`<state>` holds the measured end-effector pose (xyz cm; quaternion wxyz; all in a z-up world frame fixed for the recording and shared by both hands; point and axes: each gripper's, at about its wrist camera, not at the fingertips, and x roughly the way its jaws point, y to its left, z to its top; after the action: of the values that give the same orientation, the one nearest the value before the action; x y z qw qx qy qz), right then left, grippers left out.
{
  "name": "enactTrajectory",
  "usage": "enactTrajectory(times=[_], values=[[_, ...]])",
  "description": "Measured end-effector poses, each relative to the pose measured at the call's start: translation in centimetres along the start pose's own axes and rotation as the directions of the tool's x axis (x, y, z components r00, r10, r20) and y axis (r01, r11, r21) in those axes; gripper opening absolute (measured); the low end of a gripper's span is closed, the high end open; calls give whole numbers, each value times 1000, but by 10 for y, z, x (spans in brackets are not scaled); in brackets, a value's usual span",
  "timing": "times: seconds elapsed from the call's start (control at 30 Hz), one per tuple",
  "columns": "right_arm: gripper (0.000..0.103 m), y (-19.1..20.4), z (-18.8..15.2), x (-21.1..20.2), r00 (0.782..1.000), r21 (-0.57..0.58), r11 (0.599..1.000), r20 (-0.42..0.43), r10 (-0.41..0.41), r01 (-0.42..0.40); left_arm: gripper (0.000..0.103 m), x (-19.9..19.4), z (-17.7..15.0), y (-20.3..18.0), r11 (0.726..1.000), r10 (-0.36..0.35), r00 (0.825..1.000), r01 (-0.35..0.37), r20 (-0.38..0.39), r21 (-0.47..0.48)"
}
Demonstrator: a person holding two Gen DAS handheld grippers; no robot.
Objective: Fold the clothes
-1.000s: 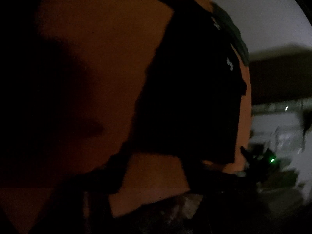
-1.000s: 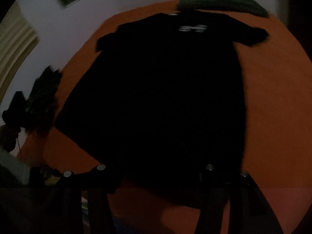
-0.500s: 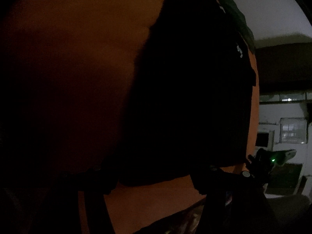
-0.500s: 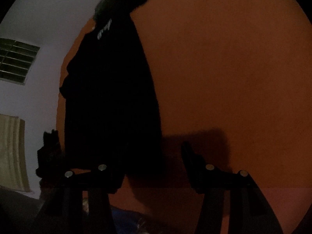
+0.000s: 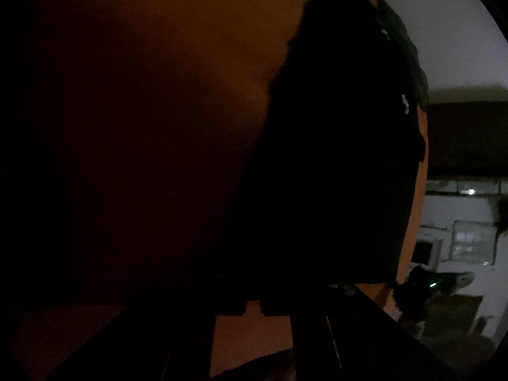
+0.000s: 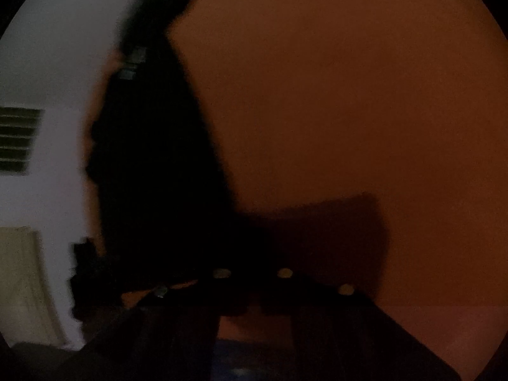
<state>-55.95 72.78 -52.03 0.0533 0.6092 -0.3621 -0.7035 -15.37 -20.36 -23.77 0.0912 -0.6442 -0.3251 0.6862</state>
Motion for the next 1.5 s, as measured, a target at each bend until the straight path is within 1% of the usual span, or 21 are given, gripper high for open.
enactTrajectory(times=[0.07, 0.13, 0.23, 0.3, 0.37, 0.4, 0.43, 0.5, 0.57, 0.6, 0.67, 0.7, 0.73, 0.77, 0.8, 0.87, 0.93, 1.0, 1.13, 1.3, 1.5], values=[[0, -5, -1, 4, 1000, 15, 1000, -6, 5, -5, 5, -8, -3, 0, 1000, 0, 1000, 0, 11, 19], [0, -3, 0, -3, 1000, -21, 1000, 6, 3, -3, 7, -18, -9, -9, 995, 42, 999, -44, 29, 88], [0, 11, 2, -21, 998, -127, 991, 39, -39, 44, 10, -40, -15, -34, 968, 151, 987, -159, 57, 194], [1, 24, 3, -29, 995, -196, 977, 67, -70, 82, 14, -53, -15, -66, 911, 260, 959, -284, 117, 298], [2, 46, 7, -31, 985, -284, 946, 114, -131, 158, 35, -59, -14, -109, 824, 337, 919, -393, 204, 408], [2, 59, 8, -30, 979, -336, 923, 134, -152, 189, 49, -60, -14, -127, 805, 330, 915, -401, 231, 438], [2, 77, 10, -27, 975, -399, 892, 155, -162, 212, 61, -60, -8, -145, 807, 296, 925, -375, 237, 456], [3, 108, 15, -21, 974, -483, 850, 180, -139, 211, 76, -59, 2, -182, 808, 229, 942, -324, 245, 492], [17, 136, 20, -15, 974, -546, 813, 197, -111, 203, 77, -60, 12, -207, 831, 185, 956, -276, 228, 483], [23, 151, 22, -11, 975, -567, 801, 203, -91, 193, 77, -51, 18, -225, 845, 177, 966, -247, 186, 475], [42, 183, 25, -6, 977, -604, 782, 211, -30, 154, 77, -44, 32, -238, 896, 51, 998, -63, 38, 440], [44, 196, 26, -5, 977, -620, 773, 212, 2, 133, 77, -41, 38, -245, 911, -17, 999, 30, -34, 412], [45, 209, 26, -4, 977, -636, 763, 213, 33, 113, 77, -47, 40, -240, 916, -168, 984, 178, -58, 359], [45, 220, 25, -2, 977, -649, 754, 207, 54, 96, 77, -52, 40, -235, 887, -349, 935, 353, -68, 297], [45, 230, 24, 1, 977, -663, 745, 201, 74, 80, 79, -51, 40, -232, 841, -486, 870, 491, -83, 228], [47, 241, 16, 5, 975, -673, 736, 200, 91, 69, 80, -42, 39, -237, 782, -588, 793, 607, -159, 138], [48, 252, 8, 9, 974, -684, 727, 200, 109, 59, 80, -41, 34, -241, 748, -629, 759, 650, -169, 136], [48, 257, 0, 14, 973, -688, 723, 201, 116, 56, 80, -50, 24, -242, 740, -638, 764, 643, -95, 198], [48, 254, -12, 25, 974, -679, 732, 198, 111, 54, 80, -67, 3, -252, 706, -632, 769, 621, -93, 340], [48, 247, -8, 40, 980, -653, 755, 177, 85, 52, 80, -55, -3, -293, 696, -580, 807, 560, -108, 449], [48, 238, 0, 44, 982, -621, 783, 164, 94, 29, 80, -39, -9, -342, 666, -513, 850, 480, -117, 571]])
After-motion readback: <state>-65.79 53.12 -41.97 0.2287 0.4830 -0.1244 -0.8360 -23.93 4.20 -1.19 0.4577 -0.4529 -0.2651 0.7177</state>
